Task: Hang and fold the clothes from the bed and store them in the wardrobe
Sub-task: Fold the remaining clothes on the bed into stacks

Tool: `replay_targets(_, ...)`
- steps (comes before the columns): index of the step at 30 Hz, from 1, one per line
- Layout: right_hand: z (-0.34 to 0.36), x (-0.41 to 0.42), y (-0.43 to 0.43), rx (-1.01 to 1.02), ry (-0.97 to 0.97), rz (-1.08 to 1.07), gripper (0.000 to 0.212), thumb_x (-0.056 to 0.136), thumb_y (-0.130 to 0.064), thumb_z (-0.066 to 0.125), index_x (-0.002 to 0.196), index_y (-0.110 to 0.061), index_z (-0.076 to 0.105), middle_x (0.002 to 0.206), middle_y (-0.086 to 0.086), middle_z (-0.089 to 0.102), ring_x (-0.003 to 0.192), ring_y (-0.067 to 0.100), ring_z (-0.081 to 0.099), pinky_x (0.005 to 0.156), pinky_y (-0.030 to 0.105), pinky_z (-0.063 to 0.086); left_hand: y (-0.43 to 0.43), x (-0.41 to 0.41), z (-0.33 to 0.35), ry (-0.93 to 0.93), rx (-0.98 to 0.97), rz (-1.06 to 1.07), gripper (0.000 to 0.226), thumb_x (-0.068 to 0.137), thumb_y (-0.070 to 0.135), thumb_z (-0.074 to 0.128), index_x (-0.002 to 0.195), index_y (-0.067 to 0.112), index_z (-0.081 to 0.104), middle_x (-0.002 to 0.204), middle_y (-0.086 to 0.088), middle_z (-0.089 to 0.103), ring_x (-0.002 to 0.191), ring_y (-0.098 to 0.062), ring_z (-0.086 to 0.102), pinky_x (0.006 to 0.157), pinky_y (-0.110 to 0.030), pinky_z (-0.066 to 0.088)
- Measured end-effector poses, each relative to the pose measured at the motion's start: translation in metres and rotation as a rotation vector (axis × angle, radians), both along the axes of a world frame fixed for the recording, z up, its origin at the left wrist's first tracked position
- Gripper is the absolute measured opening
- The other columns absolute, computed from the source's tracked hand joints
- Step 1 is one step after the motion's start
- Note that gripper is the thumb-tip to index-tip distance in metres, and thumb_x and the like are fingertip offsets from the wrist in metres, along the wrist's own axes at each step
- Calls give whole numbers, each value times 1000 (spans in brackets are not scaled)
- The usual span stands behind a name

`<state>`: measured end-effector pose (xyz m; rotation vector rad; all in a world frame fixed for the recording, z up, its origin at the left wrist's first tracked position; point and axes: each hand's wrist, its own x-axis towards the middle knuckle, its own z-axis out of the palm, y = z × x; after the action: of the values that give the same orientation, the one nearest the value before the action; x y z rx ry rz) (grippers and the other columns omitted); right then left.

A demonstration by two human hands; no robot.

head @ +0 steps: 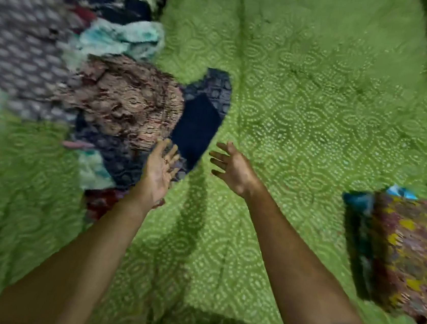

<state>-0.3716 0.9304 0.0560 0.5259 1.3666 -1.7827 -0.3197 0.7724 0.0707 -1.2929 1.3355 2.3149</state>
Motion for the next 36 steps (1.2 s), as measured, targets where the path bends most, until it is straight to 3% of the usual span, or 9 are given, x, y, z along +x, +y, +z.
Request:
replay_targets(3, -9, 2, -70, 18, -27, 82, 55, 98, -49, 29, 140, -15, 40, 143, 10, 42, 132, 26, 38, 99, 40, 32, -68, 16, -7, -23, -58, 59, 52, 99, 47, 28, 143, 22, 34, 146, -1, 40, 136, -19, 35, 113, -39, 24)
replay_targets(8, -24, 0, -147, 72, -63, 131, 54, 99, -43, 34, 144, -14, 34, 133, 8, 44, 120, 24, 43, 103, 42, 35, -135, 31, -20, -37, -69, 161, 48, 100, 43, 29, 141, 20, 37, 143, -5, 43, 133, -21, 38, 108, -38, 28)
replay_targets(18, -65, -20, -196, 313, -155, -32, 70, 95, -26, 55, 149, -17, 12, 154, 8, 21, 137, 29, 29, 112, 47, 28, -170, 19, -51, -96, -42, 104, 45, 100, 42, 26, 138, 22, 40, 142, -5, 45, 129, -21, 42, 112, -43, 26)
replay_targets(21, -73, -22, -202, 274, -231, -94, 67, 91, -18, 61, 145, -9, 24, 132, 11, 47, 112, 25, 52, 87, 37, 50, -169, 15, -56, -111, -14, 94, 45, 100, 43, 28, 137, 22, 40, 142, -4, 46, 130, -21, 41, 113, -45, 24)
replay_targets(23, -72, -24, -204, 313, -252, -72, 44, 87, -16, 65, 125, -2, 46, 90, 6, 57, 71, 13, 54, 59, 28, 49, -170, 13, -58, -113, -15, 88, 44, 100, 41, 28, 137, 21, 40, 142, -5, 45, 130, -22, 41, 113, -44, 25)
replay_targets(25, -71, -23, -205, 344, -271, -32, 20, 86, -15, 66, 100, -4, 55, 78, 4, 56, 58, 10, 49, 49, 24, 44, -171, 11, -58, -109, -13, 89, 45, 100, 40, 29, 138, 19, 39, 142, -6, 45, 130, -23, 41, 111, -43, 28)
replay_targets(28, -67, -26, -204, 372, -235, -61, 17, 90, -12, 61, 105, -6, 57, 90, 5, 57, 69, 12, 52, 58, 25, 48, -171, 9, -55, -109, -23, 69, 46, 99, 41, 29, 138, 20, 39, 142, -7, 45, 129, -23, 42, 110, -42, 29)
replay_targets(32, -48, -28, -198, 243, -199, -220, 21, 96, -13, 51, 116, -7, 53, 119, 6, 52, 114, 23, 50, 95, 37, 45, -166, 9, -39, -88, -109, 1, 43, 101, 38, 29, 139, 21, 38, 141, -5, 46, 128, -22, 43, 107, -40, 31)
replay_targets(36, -22, -26, -194, 105, -93, -264, 18, 99, -11, 41, 110, -1, 53, 127, 3, 49, 123, 22, 42, 102, 45, 38, -157, 5, -18, -48, -203, -56, 42, 101, 33, 31, 140, 19, 38, 142, -5, 44, 128, -22, 43, 108, -40, 32)
